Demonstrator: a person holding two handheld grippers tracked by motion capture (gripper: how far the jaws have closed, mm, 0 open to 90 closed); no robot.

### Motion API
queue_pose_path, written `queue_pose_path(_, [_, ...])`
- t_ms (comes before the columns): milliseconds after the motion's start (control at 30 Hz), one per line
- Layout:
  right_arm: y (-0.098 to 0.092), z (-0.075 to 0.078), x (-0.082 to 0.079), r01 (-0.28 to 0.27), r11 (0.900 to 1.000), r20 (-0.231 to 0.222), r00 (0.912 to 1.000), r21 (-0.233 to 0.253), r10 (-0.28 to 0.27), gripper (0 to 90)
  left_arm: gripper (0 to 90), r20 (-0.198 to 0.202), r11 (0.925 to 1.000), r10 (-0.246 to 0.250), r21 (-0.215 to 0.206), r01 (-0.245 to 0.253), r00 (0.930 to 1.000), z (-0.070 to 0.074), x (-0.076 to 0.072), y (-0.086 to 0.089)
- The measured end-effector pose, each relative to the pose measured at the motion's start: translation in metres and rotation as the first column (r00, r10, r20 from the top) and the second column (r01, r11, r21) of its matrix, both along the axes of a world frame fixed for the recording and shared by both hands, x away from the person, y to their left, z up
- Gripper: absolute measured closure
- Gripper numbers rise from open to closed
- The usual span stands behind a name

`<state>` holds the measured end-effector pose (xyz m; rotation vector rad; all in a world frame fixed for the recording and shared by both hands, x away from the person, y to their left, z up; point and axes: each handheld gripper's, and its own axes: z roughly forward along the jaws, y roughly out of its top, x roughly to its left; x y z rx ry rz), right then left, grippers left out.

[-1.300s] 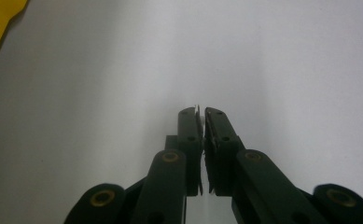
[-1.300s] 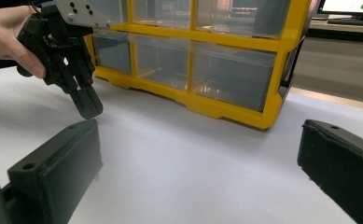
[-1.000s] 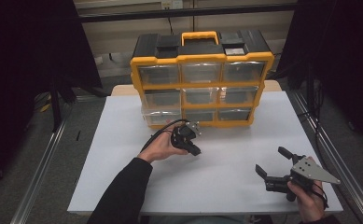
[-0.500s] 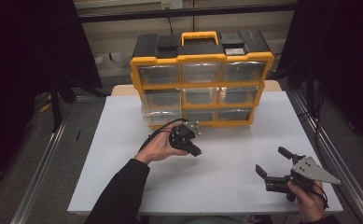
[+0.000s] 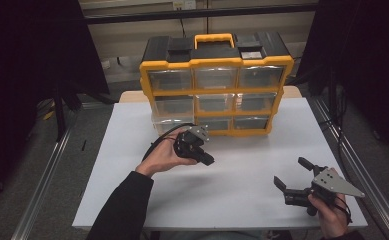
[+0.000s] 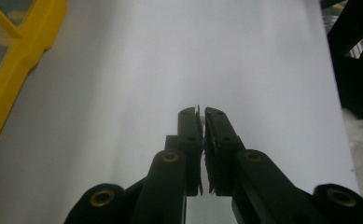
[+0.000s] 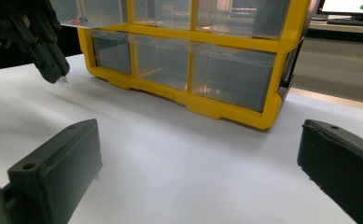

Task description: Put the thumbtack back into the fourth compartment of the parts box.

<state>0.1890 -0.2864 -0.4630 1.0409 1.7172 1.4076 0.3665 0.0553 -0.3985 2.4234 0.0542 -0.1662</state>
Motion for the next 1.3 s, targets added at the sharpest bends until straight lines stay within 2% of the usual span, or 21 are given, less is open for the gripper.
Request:
queue_pose_path(67, [0.000, 0.000, 0.000, 0.000, 1.000, 0.001, 1.0000, -0.001, 0.000, 0.0, 85.8, -0.004, 0.9999, -0.007, -0.016, 0.007, 1.0000, 0.006, -0.002, 0.000])
queue_pose_path(267, [0.000, 0.000, 0.000, 0.000, 1.000, 0.001, 1.0000, 0.001, 0.000, 0.0, 85.8, 0.021, 0.9982, -0.016, -0.058, 0.017, 0.9997, 0.023, -0.006, 0.004])
queue_pose_path(367, [0.000, 0.000, 0.000, 0.000, 1.000, 0.002, 1.0000, 0.000, 0.000, 0.0, 85.8, 0.036, 0.9971, 0.001, -0.076, 0.002, 0.9993, 0.029, -0.006, 0.008])
queue_pose_path(433, [0.000, 0.000, 0.000, 0.000, 1.000, 0.002, 1.0000, 0.000, 0.000, 0.0, 85.8, 0.060, 0.9951, 0.018, -0.098, -0.012, 0.9980, 0.032, -0.006, 0.012])
queue_pose_path(667, [0.000, 0.000, 0.000, 0.000, 1.000, 0.000, 1.0000, 0.001, 0.000, 0.0, 85.9, 0.084, 0.9900, 0.035, -0.139, -0.023, 0.9958, 0.043, -0.006, 0.018])
queue_pose_path(767, [0.000, 0.000, 0.000, 0.000, 1.000, 0.000, 1.0000, 0.001, 0.000, 0.0, 85.9, 0.082, 0.9861, 0.030, -0.165, -0.016, 0.9962, 0.052, -0.007, 0.020])
queue_pose_path(867, [0.000, 0.000, 0.000, -0.001, 1.000, 0.000, 1.0000, 0.000, 0.001, 0.0, 85.9, 0.084, 0.9785, 0.032, -0.206, -0.014, 0.9960, 0.059, -0.007, 0.023])
queue_pose_path(1000, [0.000, 0.000, 0.000, -0.001, 1.000, 0.002, 1.0000, 0.000, 0.001, 0.0, 85.9, 0.098, 0.9753, 0.043, -0.220, -0.021, 0.9943, 0.065, -0.004, 0.027])
queue_pose_path(1100, [0.000, 0.000, 0.000, -0.001, 1.000, 0.001, 1.0000, 0.001, 0.001, 0.0, 85.9, 0.110, 0.9759, 0.049, -0.217, -0.024, 0.9927, 0.072, -0.006, 0.030])
queue_pose_path(1233, [0.000, 0.000, 0.001, -0.003, 1.000, 0.000, 1.0000, -0.001, 0.003, 0.0, 85.9, 0.114, 0.9688, 0.065, -0.245, -0.035, 0.9914, 0.084, -0.007, 0.034])
queue_pose_path(1300, [0.001, 0.000, 0.001, -0.004, 1.000, 0.002, 1.0000, -0.001, 0.004, 0.0, 85.9, 0.137, 0.9680, 0.069, -0.249, -0.033, 0.9882, 0.090, -0.006, 0.037])
